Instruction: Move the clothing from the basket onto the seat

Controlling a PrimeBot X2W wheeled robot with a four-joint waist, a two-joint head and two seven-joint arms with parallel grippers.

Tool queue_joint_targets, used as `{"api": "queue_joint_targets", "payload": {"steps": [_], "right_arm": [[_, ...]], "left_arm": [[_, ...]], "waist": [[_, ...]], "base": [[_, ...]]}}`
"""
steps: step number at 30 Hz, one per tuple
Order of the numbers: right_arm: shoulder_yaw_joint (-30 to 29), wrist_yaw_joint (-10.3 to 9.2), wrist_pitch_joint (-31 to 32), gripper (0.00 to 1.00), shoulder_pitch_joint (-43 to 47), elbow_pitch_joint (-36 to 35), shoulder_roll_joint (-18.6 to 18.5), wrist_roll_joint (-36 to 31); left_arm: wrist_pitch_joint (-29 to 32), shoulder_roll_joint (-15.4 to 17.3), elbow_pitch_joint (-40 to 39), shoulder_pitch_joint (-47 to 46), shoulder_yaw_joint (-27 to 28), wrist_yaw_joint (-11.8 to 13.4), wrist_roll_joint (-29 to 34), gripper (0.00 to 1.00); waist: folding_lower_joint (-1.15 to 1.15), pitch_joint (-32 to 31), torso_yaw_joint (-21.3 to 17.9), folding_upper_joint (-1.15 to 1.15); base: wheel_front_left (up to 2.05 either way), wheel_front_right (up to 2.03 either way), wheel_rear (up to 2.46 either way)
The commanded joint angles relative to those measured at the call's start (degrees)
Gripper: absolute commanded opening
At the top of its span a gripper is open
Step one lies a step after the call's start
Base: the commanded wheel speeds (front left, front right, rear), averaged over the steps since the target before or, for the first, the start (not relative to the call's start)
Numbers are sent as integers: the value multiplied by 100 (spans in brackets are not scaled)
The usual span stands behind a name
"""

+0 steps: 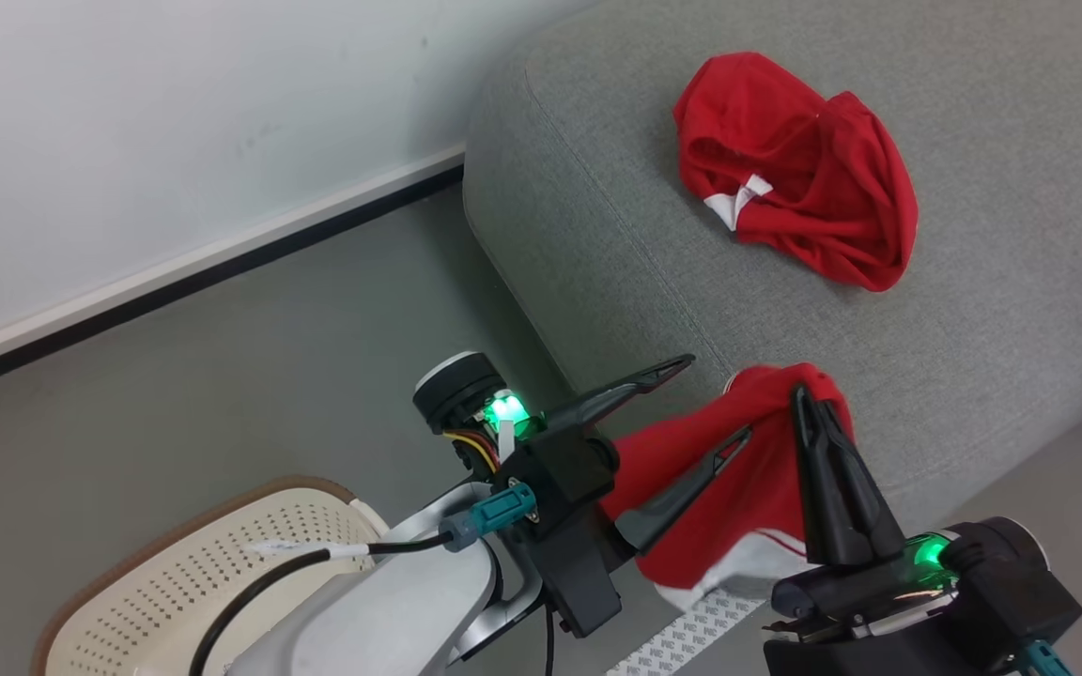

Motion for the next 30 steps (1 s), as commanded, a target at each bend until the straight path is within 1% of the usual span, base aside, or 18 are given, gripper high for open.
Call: {"api": "queue_joint_targets", "payload": {"steps": [1,11,14,18,21,25,30], "right_arm": [[-48,-4,-7,0,83,-77,17,59],[-334,-4,-6,0,99,-264,17,174],[-456,-4,-7,0,-42,-317,17,239],[-694,-4,-7,0,-371,-449,17,293],[-1029,-4,-7,0,-755,-594,17,301],[-1685,-4,-7,0,-1411,-780,20,286],[-2386,-4,-5,0,-2315,-869,18,-38]], "left_arm": [[-22,2,32,-90,-36,-21,-52,100],[-23,-29,88,-288,-221,-85,-75,100],[51,4,66,-354,-258,-93,-78,100],[230,107,-52,-523,-306,-108,5,100],[433,187,-241,-702,-345,-123,79,100],[734,314,-577,-997,-489,-137,164,100],[1049,401,-925,-1376,-717,-187,129,100]], "waist": [[0,92,-42,0],[0,334,-66,0],[0,513,-66,0],[0,937,-65,0],[0,1383,-57,0],[0,2024,-22,0],[0,2673,43,0]], "base": [[0,0,0],[0,0,0],[0,0,0],[0,0,0],[0,0,0],[0,0,0],[0,0,0]]}}
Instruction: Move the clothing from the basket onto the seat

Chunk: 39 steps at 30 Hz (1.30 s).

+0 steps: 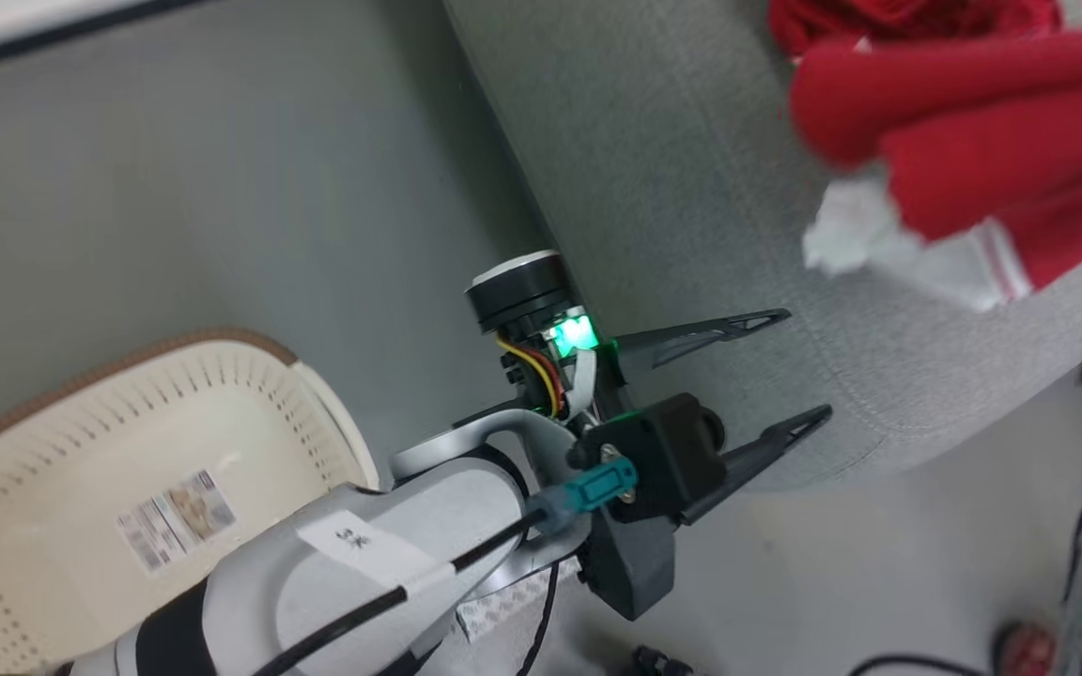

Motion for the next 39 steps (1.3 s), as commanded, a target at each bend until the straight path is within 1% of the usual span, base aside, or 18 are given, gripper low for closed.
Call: {"api": "queue_joint_targets", "payload": {"steps": [1,4,7,11,14,18,19,20,21,24,29,35,37,39], "right_arm": [[-147,-4,-5,0,-244,-45,17,-85],[-503,-4,-4,0,-828,-36,16,-357],[-904,-4,-5,0,-1351,-6,-198,-523],[-1446,-4,-4,0,-1918,137,-618,-523],[-1818,-4,-4,0,-2296,349,-1015,-472],[-2247,-5,-4,0,-2566,787,-1461,-389],[-2247,-5,-4,0,-2566,787,-1461,-389],[-2333,-4,-4,0,-2606,887,-1577,-372],[-2459,-5,-4,0,-2652,1153,-1793,-339],[-2416,-5,-5,0,-2639,1619,-2089,-298],[-2012,-4,-5,0,-2745,2246,-2597,-187],[-1613,-5,-5,0,-3063,2815,-2969,-133],[-1566,-4,-4,0,-3120,2989,-3045,-192],[-1435,-4,-4,0,-3084,3112,-3020,-233]], "left_arm": [[61,52,-85,-126,-46,-22,-21,100],[186,100,-209,-285,-166,-28,-85,100],[302,125,-321,-423,-266,-28,-116,100],[439,164,-439,-583,-366,-33,-143,100],[533,176,-540,-686,-404,-34,-173,100],[628,213,-634,-769,-459,-35,-198,100],[628,213,-634,-769,-459,-35,-198,100],[642,228,-650,-783,-480,-36,-198,100],[678,263,-674,-804,-517,-34,-219,100],[724,311,-694,-800,-581,-35,-280,100],[776,331,-711,-753,-712,-36,-377,100],[814,336,-700,-809,-814,-37,-475,100],[819,335,-700,-835,-832,-38,-493,100],[807,342,-705,-841,-840,-36,-502,100]], "waist": [[-1,825,87,-1],[-1,1050,103,-1],[-1,1244,128,-1],[-1,1436,159,-1],[-1,1518,178,-1],[-1,1562,177,-1],[-1,1562,177,-1],[-1,1567,174,-1],[-1,1573,171,-1],[-1,1574,168,-1],[-1,1569,151,-1],[-1,1577,147,-1],[-1,1597,154,-1],[-1,1620,169,-1]], "base": [[0,0,0],[0,0,0],[0,0,0],[0,0,0],[0,0,0],[0,0,0],[0,0,0],[0,0,0],[0,0,0],[0,0,0],[0,0,0],[0,0,0],[0,0,0],[0,0,0]]}}
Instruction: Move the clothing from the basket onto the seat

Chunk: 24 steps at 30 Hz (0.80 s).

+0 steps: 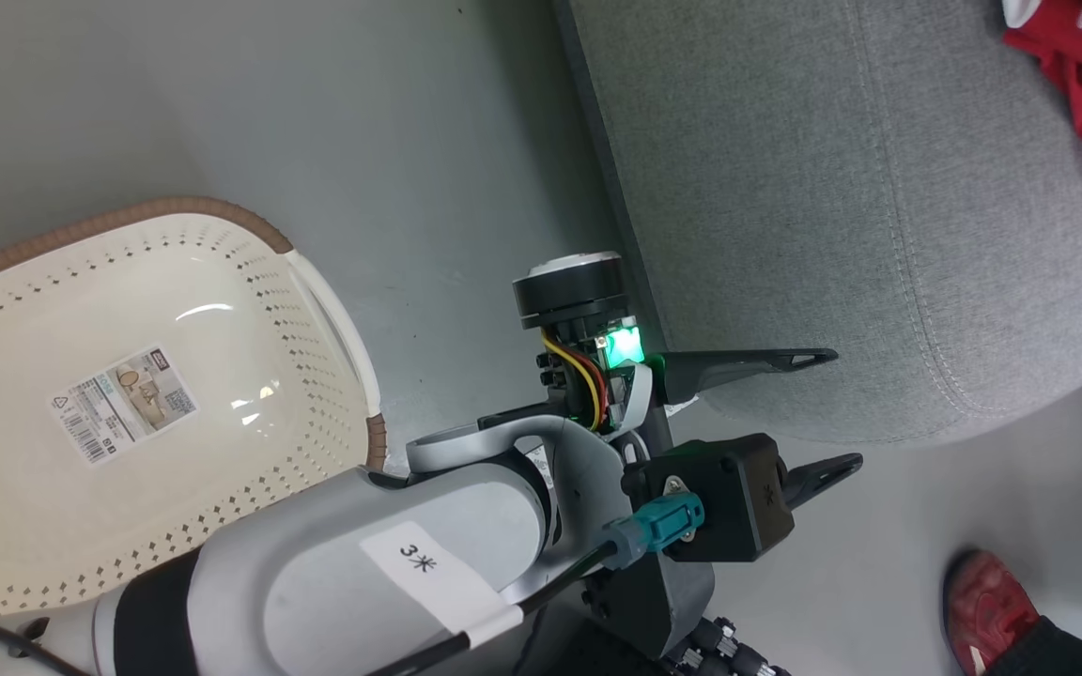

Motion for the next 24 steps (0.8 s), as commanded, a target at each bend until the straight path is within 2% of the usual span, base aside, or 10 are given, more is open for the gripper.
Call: {"api": "queue_joint_targets", "payload": {"steps": [1,6,12,16,19,20,21,22,24], "right_arm": [[138,-4,-3,0,99,49,101,-63],[384,-5,-3,0,472,356,514,-257],[644,-5,-3,0,633,1202,1051,-477],[767,-5,-3,0,512,1859,1253,-451],[730,-4,-3,0,426,2102,1297,-427],[712,-4,-3,9,454,2130,1288,-428],[663,-5,-3,64,487,2163,1282,-425],[613,-4,-3,100,538,2159,1263,-438],[577,-4,-3,100,601,2121,1234,-475]], "left_arm": [[7,33,-28,-57,-11,10,-73,100],[29,80,-25,-75,-29,19,-74,100],[97,197,-61,-54,-58,34,-85,100],[131,212,-90,41,-104,74,-102,100],[109,167,-118,82,-133,91,-113,100],[96,166,-121,86,-136,109,-109,100],[74,167,-123,90,-133,125,-104,100],[51,168,-122,96,-126,137,-110,100],[26,172,-123,103,-112,146,-111,100]], "waist": [[0,28,20,0],[0,76,37,0],[0,90,48,0],[0,9,28,0],[0,-53,76,0],[0,-71,89,0],[0,-93,103,0],[0,-122,124,0],[0,-154,146,0]], "base": [[0,0,0],[0,0,0],[0,0,0],[0,0,0],[0,0,0],[0,0,0],[0,0,0],[0,0,0],[0,0,0]]}}
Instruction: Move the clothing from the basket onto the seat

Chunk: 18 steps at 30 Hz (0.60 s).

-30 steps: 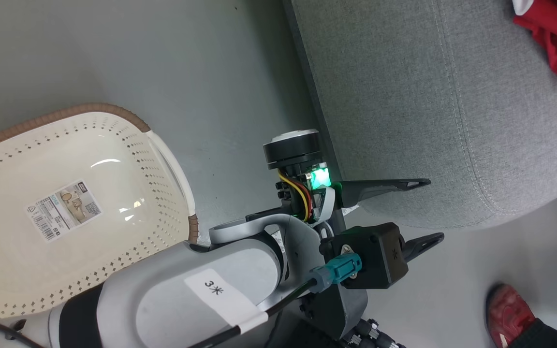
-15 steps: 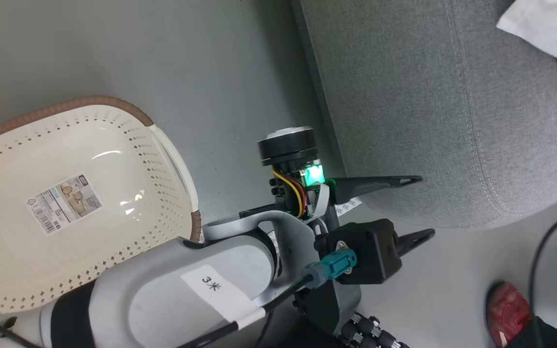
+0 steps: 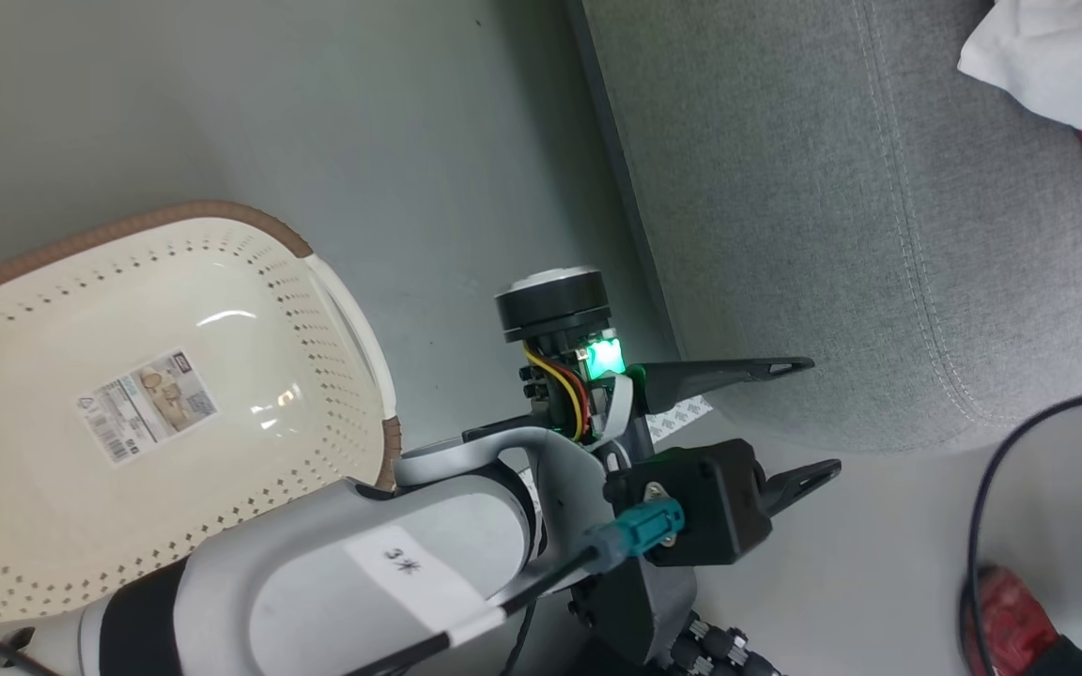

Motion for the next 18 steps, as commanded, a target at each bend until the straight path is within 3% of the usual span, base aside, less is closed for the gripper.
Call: {"api": "queue_joint_targets", "payload": {"steps": [1,9,15,18], "right_arm": [[-50,-6,-3,100,141,-53,-42,-31],[-275,-5,-4,100,1291,-1092,88,94],[326,-5,-3,100,2175,-2020,411,299],[928,-5,-4,100,2494,-2306,577,350]], "left_arm": [[-59,22,-26,58,15,12,-8,100],[-497,55,23,267,201,238,-78,100],[-979,88,185,575,378,511,-161,100],[-1257,71,322,810,559,708,-332,100]], "waist": [[0,-86,65,0],[0,-600,339,0],[0,-1169,714,0],[0,-1507,990,0]], "base": [[0,0,0],[0,0,0],[0,0,0],[0,0,0]]}}
